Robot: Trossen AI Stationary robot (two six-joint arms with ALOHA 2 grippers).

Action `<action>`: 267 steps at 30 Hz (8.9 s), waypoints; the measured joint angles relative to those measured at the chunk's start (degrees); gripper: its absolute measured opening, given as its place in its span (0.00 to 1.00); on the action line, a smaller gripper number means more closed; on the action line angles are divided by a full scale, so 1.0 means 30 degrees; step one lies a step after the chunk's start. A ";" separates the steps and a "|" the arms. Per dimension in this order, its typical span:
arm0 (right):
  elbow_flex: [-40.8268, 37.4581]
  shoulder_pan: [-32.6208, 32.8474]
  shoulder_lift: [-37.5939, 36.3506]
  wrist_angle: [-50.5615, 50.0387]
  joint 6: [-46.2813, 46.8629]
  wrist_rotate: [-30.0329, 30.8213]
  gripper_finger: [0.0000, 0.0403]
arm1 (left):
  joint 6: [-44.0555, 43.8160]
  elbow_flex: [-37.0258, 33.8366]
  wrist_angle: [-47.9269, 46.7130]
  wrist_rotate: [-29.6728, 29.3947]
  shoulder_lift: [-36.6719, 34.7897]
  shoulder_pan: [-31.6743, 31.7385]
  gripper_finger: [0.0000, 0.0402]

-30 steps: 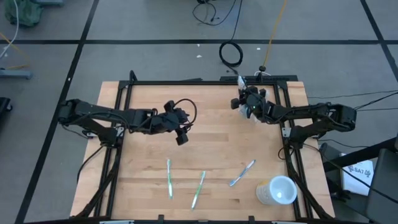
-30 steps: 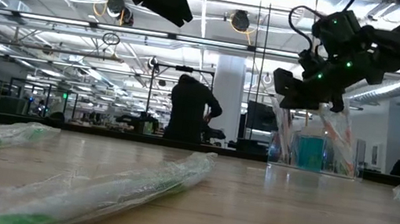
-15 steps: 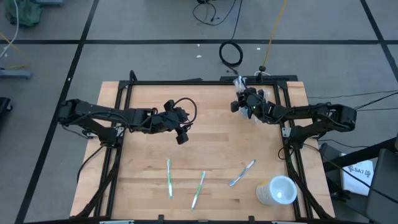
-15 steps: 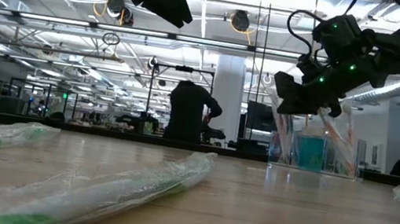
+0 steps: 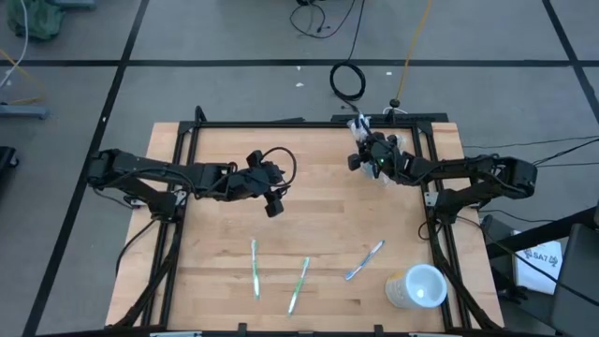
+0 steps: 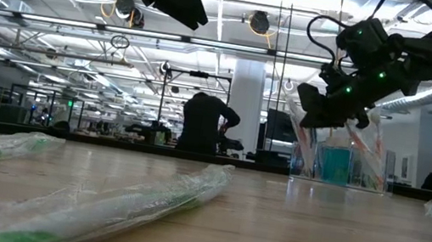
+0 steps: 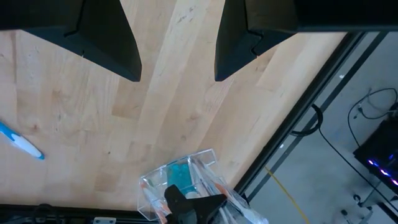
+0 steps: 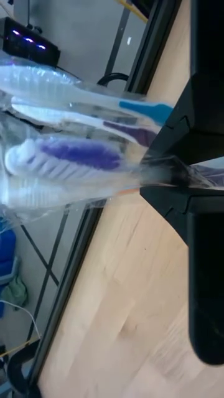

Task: Pick & Place toothbrushing station
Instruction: Put the purple toothbrush into the transparent organizer, then put the blue toothbrush into the transparent organizer

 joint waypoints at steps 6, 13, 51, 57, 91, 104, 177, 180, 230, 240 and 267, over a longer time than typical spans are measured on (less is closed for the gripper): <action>-0.0006 -0.0002 0.0000 0.0170 -0.0007 -0.0013 0.11 | 0.0000 0.0000 0.0000 -0.0006 0.0000 -0.0007 0.53; -0.0013 -0.0007 -0.0066 0.0232 -0.0346 -0.0006 0.11 | 0.0000 0.0000 0.0000 0.0001 0.0000 0.0000 0.53; -0.0013 0.3187 -0.2849 -0.0612 -0.5056 0.2578 0.37 | -0.0098 0.0007 0.0007 0.0004 0.0000 -0.0007 0.53; -0.0013 0.3203 -0.3104 -0.1343 -0.3472 0.1093 0.37 | -0.0138 0.0007 0.0007 0.0008 -0.0006 0.0000 0.53; -0.0604 0.6517 -0.9423 -0.0702 -0.0427 -0.9605 0.37 | -0.0601 0.0007 0.0009 0.0100 -0.0007 -0.0007 0.53; 0.0434 1.0722 -0.6536 0.3641 -0.4022 -1.2520 0.37 | -0.1282 0.0007 0.0162 0.0190 -0.0007 -0.0001 0.53; 0.6879 1.3530 0.1785 -1.2504 -0.7173 -0.8934 0.02 | 0.0452 0.0007 0.2465 0.2667 0.2382 0.0073 0.53; 0.6886 1.3053 -0.0774 -1.2167 -0.8109 -0.5195 0.02 | 0.0452 0.0007 0.2470 0.2660 0.2382 0.0073 0.53; -0.8741 0.5940 -0.6637 0.9987 -0.7293 1.0457 0.00 | 0.0940 0.0007 0.3440 0.2653 0.2368 0.0087 0.53; -0.8763 0.5945 -0.6637 0.9787 -0.7388 1.0457 0.01 | 0.0935 0.0007 0.3426 0.2653 0.2368 0.0087 0.53; -0.8778 0.6632 -0.6652 1.4679 -1.1336 1.1032 0.41 | 0.0729 0.0007 0.3253 0.2660 0.2368 0.0051 0.53</action>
